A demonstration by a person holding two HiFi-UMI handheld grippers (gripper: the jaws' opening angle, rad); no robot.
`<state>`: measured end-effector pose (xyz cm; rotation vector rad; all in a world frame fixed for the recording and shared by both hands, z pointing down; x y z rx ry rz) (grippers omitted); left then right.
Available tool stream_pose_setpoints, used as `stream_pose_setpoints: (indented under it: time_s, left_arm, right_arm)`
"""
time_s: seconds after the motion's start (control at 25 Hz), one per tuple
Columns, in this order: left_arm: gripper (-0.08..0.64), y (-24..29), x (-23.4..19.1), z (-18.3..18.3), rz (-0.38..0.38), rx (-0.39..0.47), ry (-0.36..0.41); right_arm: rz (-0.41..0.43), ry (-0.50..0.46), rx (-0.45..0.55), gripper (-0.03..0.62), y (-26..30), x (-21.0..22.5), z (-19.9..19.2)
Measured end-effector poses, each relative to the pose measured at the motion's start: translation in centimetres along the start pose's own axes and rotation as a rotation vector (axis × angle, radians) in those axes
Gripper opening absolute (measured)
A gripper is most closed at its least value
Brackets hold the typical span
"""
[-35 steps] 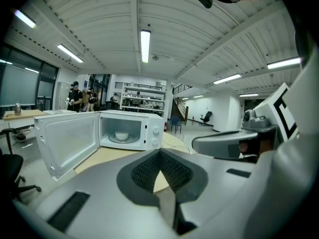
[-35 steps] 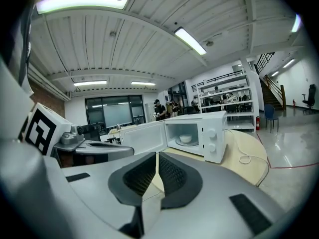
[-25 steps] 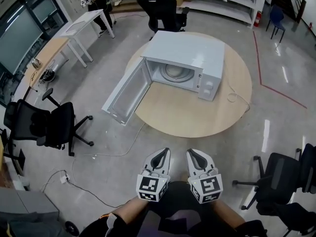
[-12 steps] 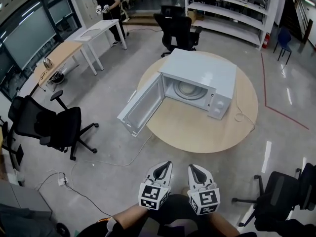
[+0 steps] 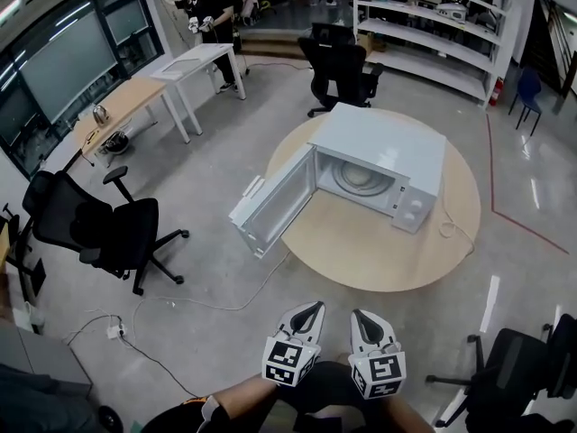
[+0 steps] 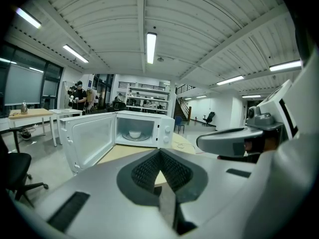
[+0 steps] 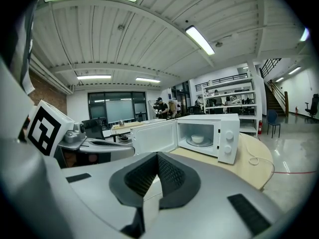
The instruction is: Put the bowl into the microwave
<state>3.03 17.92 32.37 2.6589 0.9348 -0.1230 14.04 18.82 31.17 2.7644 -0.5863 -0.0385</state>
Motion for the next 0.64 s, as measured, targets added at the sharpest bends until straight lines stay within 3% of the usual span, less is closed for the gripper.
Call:
stream_pose_setpoints:
  time_s: [0.64]
  left_arm:
    - [0.046, -1.0, -3.2, 0.7, 0.028, 0.030, 0.014]
  right_arm:
    - [0.017, -0.005, 0.031, 0.015, 2.6, -1.8, 1.0]
Point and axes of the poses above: the fingertips, and each gripper's own axes: y forward along the fingers, x to its right, z out of its top, the point moved 4 cm from there along -y, backward along the fingers, and after that the axes turned 10 degrees about -z, right-handed, at the moved point
